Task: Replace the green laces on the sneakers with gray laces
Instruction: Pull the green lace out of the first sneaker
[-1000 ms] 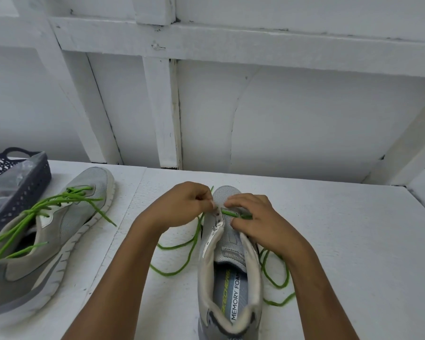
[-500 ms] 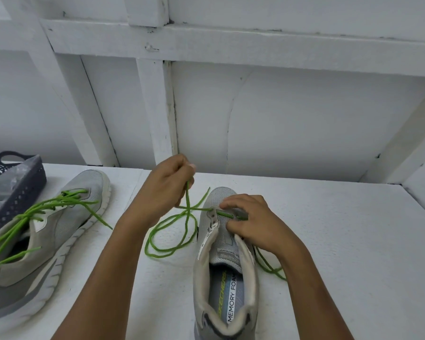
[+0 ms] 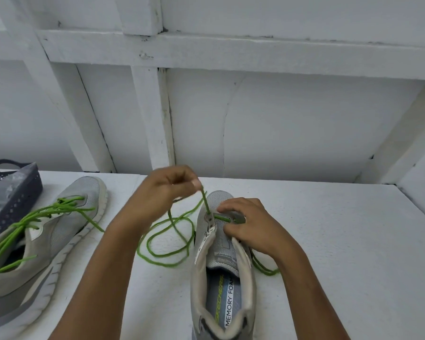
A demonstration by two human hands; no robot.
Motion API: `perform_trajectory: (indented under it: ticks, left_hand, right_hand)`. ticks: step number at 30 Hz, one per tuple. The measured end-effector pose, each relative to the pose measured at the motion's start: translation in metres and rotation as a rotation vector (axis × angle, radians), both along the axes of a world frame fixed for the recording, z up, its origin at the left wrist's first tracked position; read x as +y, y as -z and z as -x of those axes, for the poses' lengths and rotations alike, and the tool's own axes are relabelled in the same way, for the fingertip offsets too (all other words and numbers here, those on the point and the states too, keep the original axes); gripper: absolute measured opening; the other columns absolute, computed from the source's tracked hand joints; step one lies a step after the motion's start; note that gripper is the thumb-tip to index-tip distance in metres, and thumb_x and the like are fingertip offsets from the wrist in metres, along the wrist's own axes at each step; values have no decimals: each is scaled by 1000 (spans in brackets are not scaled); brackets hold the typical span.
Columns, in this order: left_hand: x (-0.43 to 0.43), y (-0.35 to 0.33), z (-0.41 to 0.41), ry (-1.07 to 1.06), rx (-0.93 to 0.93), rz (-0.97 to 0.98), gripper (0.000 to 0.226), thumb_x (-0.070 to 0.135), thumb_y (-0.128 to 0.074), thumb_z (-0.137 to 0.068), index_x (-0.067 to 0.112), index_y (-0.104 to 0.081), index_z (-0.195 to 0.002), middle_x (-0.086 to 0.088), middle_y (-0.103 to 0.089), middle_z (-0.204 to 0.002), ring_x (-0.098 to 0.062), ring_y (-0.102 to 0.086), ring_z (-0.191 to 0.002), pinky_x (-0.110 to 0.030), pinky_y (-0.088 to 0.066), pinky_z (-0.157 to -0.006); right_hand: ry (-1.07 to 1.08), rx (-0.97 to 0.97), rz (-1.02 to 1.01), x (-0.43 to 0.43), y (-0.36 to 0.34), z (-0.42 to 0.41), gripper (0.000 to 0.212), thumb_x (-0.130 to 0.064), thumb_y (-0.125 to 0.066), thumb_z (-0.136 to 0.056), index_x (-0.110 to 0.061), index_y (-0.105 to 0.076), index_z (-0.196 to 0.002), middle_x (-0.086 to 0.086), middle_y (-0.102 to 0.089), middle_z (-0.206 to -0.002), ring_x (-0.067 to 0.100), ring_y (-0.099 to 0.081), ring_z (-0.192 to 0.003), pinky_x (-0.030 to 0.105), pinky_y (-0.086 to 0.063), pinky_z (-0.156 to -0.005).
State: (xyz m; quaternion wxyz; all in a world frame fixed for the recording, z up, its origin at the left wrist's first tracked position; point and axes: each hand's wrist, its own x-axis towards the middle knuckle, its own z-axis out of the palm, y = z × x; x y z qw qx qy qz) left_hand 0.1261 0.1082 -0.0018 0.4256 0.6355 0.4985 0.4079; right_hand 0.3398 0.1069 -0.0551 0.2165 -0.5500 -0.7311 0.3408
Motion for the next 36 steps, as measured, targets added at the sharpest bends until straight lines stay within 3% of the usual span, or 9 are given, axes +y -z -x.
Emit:
perform_trajectory:
  ticks: [4,7,11,15,17,21,26,29,36]
  left_hand:
    - [-6,-15,7,-25,-430,-40,13,21,-61,-90,10,-56,-84,-14,-75,-92,-30,-70,-101,-39,-50,-97]
    - [-8,-19,8,-46,-536,19,15,19,-52,-95,11,-49,-83,-11,-60,-69,-28,-61,-60,-40,-58,-67]
    - [1,0,6,-95,-47,73,17,24,-57,-99,17,-55,-84,1,-56,-67,-13,-36,-48,-24,-32,-46]
    - [5,18,-1,96,741,132,17,43,-63,-93,26,-64,-95,7,-65,-93,-11,-59,-80,-28,-48,-68]
    - [5,19,-6,164,851,103,14,38,-63,-93,24,-65,-92,7,-65,-93,-12,-58,-85,-28,-45,-75]
    - [2,10,-1,121,449,42,12,29,-67,-92,29,-71,-80,11,-66,-77,-4,-55,-70,-28,-42,-71]
    - [-4,-8,6,80,-287,56,16,20,-63,-87,3,-64,-87,-11,-73,-92,-26,-70,-100,-38,-51,-96]
    - [-4,-11,4,31,-519,148,18,15,-61,-92,7,-52,-79,-10,-53,-65,-29,-54,-55,-36,-55,-59]
    - [7,24,-10,87,731,149,17,41,-64,-92,24,-62,-89,9,-61,-85,-10,-54,-75,-26,-42,-64]
  right_hand:
    - [4,7,3,0,0,1,44,-17,-64,-84,-34,-62,-125,-25,-50,-126,-1,-30,-128,25,-32,-108]
    - [2,7,1,1,0,1,43,-16,-63,-85,-33,-62,-125,-28,-49,-123,-2,-29,-128,23,-31,-107]
    - [9,14,-4,0,1,2,43,-15,-62,-84,-33,-63,-123,-26,-51,-127,-2,-30,-129,24,-32,-109]
    - [5,11,-4,-1,0,2,43,-16,-62,-84,-31,-64,-125,-26,-50,-126,-2,-31,-129,23,-32,-109]
    - [5,9,-5,-1,0,2,44,-16,-63,-84,-31,-64,-125,-25,-50,-128,-2,-31,-129,22,-31,-108]
    - [18,18,7,-1,-1,1,45,-16,-63,-84,-31,-64,-126,-26,-49,-124,-2,-32,-130,25,-33,-111]
    - [16,17,2,0,-1,1,45,-16,-64,-83,-31,-64,-125,-29,-48,-121,-2,-31,-130,25,-33,-109]
    - [15,29,-6,0,0,1,44,-15,-64,-84,-31,-64,-124,-24,-51,-128,-2,-31,-130,21,-32,-106]
    - [10,28,-8,0,1,1,43,-14,-63,-85,-29,-64,-126,-27,-49,-121,-3,-32,-128,15,-28,-101]
